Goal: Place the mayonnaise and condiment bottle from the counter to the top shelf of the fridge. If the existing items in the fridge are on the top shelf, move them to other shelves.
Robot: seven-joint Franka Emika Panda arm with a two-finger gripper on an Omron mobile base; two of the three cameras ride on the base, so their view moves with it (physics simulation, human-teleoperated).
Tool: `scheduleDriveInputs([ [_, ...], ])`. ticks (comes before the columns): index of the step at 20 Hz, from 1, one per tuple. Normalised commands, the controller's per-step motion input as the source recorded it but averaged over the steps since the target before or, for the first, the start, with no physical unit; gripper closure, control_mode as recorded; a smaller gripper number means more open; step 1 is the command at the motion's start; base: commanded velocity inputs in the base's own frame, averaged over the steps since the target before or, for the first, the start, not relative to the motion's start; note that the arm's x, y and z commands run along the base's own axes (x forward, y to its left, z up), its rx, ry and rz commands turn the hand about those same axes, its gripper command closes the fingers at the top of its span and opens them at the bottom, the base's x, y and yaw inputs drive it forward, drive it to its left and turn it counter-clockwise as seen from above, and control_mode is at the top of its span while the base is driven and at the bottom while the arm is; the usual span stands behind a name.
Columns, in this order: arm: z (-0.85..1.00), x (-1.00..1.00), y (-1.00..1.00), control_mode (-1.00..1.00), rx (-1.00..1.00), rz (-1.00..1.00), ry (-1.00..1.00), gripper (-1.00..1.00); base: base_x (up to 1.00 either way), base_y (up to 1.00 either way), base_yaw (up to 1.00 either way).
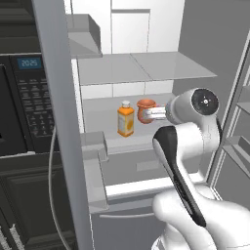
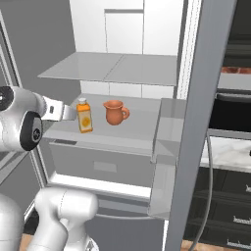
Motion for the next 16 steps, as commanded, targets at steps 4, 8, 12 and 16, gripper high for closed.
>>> scheduleDriveInputs([
  [4, 0.15, -1.00, -0.19, -1.00, 0.00, -0.03, 0.26, -1.00, 0.00, 0.00, 0.00],
  [8, 0.01, -1.00, -0.34, -1.00, 0.00, 0.00, 0.02, -1.00, 0.00, 0.00, 0.00],
  [12, 0.11, -0.98, -0.40, -1.00, 0.05, -0.01, -0.17, -1.00, 0.00, 0.00, 0.00],
  [16, 0.00, -0.06, -0.01, -1.00, 0.00, -0.01, -0.03, -1.00, 0.00, 0.00, 0.00],
])
